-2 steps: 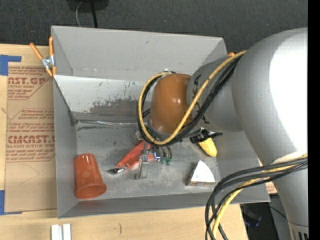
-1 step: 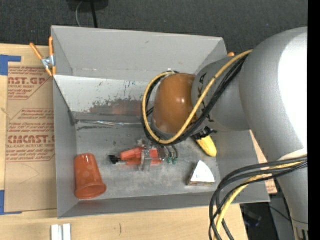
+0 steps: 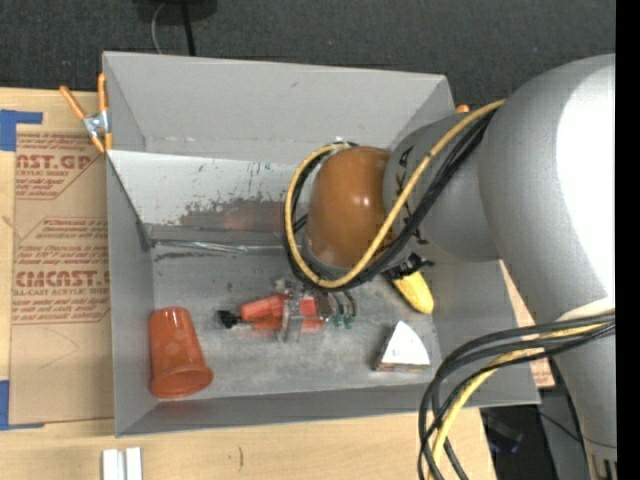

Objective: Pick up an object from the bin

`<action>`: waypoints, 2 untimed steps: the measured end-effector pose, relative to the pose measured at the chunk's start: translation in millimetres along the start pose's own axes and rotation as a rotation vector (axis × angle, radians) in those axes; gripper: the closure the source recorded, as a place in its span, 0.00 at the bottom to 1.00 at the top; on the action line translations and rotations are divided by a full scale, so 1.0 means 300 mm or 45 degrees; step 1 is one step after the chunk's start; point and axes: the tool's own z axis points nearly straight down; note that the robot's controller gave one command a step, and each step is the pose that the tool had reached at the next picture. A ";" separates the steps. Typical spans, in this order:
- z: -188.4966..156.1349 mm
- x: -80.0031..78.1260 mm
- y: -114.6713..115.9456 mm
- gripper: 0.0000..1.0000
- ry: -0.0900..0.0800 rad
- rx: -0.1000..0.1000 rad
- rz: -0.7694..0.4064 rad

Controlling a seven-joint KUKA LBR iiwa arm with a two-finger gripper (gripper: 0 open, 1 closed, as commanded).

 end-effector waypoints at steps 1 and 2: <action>-0.002 0.001 0.000 1.00 0.000 0.000 0.000; -0.015 0.004 0.001 1.00 0.004 0.000 0.000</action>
Offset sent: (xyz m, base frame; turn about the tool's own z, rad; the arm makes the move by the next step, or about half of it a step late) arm 0.0002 0.0001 0.0248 0.0000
